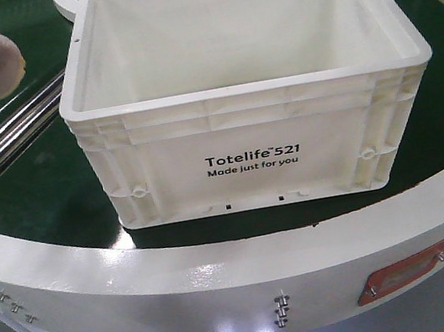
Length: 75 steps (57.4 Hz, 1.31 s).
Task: Place moving items into box and shelve
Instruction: 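Close both grippers and lift the balls above the tote, then open both grippers to drop the balls into the tote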
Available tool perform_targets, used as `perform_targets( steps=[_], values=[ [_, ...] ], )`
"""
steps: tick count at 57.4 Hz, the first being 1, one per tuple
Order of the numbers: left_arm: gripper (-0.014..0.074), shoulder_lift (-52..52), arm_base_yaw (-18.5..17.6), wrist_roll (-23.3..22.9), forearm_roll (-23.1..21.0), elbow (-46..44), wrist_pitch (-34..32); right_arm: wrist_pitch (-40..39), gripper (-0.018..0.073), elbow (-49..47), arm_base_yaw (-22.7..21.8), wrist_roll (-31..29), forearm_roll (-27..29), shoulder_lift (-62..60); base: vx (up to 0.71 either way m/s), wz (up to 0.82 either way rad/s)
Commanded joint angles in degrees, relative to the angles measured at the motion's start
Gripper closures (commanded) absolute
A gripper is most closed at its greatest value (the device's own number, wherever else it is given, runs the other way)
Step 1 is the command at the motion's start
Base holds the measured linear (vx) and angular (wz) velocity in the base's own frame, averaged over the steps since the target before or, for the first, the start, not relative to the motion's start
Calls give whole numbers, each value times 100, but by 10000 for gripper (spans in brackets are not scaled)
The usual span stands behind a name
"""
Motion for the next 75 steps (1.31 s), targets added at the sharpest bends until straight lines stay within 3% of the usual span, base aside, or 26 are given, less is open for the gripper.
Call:
perform_targets(
  steps=[1,6,12,28,40,49,57,62,67,75],
  values=[
    [600,-495,-118,164,-330,-161,-671,-401,564,-143,-13,-89,232,-525,0,0],
    [600,-739,-356,465,-442,-161,-940,-380,561,-143,14,-161,522,-841,0,0],
    [600,-926,-765,688,-502,-161,-1194,-354,561,-143,407,-519,667,-1086,0,0],
    [600,-903,-1744,688,-502,-161,-1593,-687,561,-143,2259,-816,655,-995,0,0],
    [586,-720,-2179,741,-493,-161,-1677,-822,556,-143,2386,-810,666,-676,0,0],
    [430,-578,-2241,827,-449,-161,-1717,-880,461,-143,2386,-810,683,-650,0,0],
    [153,-482,-2241,821,-459,-161,-1717,-896,269,-143,2386,-810,683,-650,0,0],
    [29,-436,-2241,805,-459,-161,-1721,-926,139,-143,2386,-810,688,-657,0,0],
    [-12,-438,-2235,477,-468,-161,-1813,-1094,67,-143,2384,-733,695,-686,0,0],
    [22,-388,-2206,133,-448,-409,-1706,-954,83,-529,2368,-579,689,-656,0,0]
  ],
)
